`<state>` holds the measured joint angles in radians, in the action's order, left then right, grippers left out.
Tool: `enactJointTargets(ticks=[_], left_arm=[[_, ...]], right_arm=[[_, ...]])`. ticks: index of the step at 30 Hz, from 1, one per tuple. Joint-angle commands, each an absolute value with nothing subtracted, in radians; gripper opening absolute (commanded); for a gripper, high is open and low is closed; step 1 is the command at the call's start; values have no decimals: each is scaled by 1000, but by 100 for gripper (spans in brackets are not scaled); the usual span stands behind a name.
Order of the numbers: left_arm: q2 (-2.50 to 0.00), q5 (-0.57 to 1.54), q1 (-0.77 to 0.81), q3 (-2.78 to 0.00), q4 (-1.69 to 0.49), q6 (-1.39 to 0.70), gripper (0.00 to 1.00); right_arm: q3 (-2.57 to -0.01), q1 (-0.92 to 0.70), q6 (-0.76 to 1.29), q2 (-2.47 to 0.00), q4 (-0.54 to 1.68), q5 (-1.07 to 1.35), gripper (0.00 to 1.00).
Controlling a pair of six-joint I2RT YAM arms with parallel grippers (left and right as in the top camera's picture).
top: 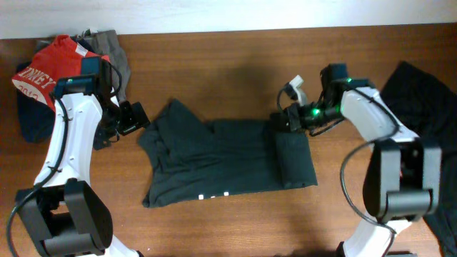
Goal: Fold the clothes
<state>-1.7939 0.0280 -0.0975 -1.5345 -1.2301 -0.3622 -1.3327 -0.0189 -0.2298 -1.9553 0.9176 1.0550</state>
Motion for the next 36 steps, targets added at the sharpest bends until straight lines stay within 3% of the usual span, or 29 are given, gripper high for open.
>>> enactJointTargets(ticks=[1, 13, 22, 29, 36], left_arm=[[-1773, 35, -100, -1536, -1232, -369, 99], [-1773, 35, -99, -1536, -1230, -369, 99], [-1773, 35, -99, -1536, -1232, -369, 99], [-1773, 35, -98, -1536, -1228, -369, 99], [-1773, 35, -98, -1536, -1230, -369, 99]], right_arm=[[-1287, -1, -197, -2029, 850, 1168, 4], [-1289, -41, -163, -2277, 840, 1187, 4], [-1363, -11, -168, -1994, 986, 1192, 4], [-1342, -19, -231, -1855, 1187, 1039, 4], [-1090, -23, -231, -1855, 1022, 1110, 4]])
